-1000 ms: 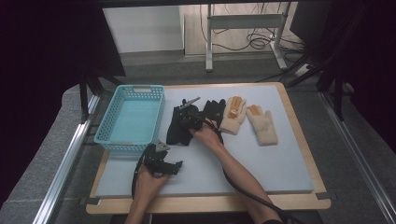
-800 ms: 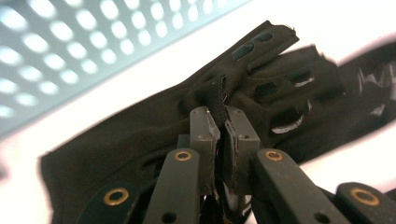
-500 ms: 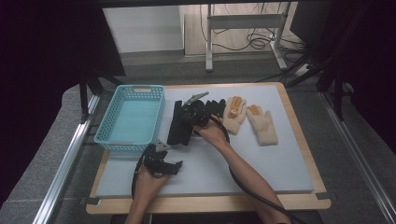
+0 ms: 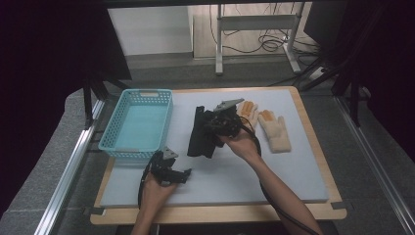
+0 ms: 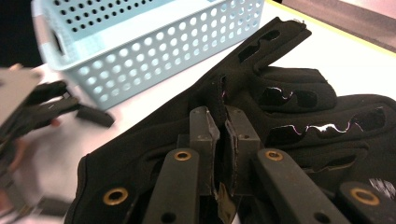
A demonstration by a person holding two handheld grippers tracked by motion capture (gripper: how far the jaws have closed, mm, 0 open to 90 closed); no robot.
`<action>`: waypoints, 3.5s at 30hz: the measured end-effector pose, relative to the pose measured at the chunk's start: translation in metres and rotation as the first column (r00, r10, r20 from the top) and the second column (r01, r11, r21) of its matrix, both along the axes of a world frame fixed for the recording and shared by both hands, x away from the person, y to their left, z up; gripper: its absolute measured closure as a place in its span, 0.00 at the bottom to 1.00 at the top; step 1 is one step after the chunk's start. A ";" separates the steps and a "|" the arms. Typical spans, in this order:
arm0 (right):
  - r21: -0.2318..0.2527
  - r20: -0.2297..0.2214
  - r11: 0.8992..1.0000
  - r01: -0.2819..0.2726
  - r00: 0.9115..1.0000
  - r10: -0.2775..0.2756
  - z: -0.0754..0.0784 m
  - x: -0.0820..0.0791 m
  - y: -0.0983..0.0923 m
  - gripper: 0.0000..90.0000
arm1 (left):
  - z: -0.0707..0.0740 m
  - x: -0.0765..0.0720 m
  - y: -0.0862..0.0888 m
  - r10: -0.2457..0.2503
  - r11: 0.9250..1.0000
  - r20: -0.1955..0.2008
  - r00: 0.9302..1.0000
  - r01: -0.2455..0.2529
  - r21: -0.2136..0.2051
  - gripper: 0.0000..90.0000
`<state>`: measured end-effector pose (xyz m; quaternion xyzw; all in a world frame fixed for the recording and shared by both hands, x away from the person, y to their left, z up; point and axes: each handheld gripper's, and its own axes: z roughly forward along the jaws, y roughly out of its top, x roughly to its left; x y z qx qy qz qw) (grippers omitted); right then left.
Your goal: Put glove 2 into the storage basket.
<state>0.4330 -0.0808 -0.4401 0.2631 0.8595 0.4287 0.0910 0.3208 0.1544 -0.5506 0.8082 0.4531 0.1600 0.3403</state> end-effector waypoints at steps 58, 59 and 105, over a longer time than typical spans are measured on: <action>-0.062 0.014 0.982 0.181 0.984 -0.180 -0.051 0.021 -0.069 0.55 | 0.000 0.000 0.000 0.000 1.000 -0.002 1.000 0.000 0.001 0.02; -0.068 0.007 0.980 0.189 0.982 -0.189 -0.052 0.029 -0.063 0.52 | 0.000 0.000 0.000 0.000 1.000 -0.002 1.000 0.000 0.001 0.02; -0.102 0.002 0.965 0.240 0.970 -0.241 -0.075 0.086 -0.019 0.96 | 0.000 0.000 0.000 -0.001 1.000 -0.002 1.000 0.001 0.001 0.02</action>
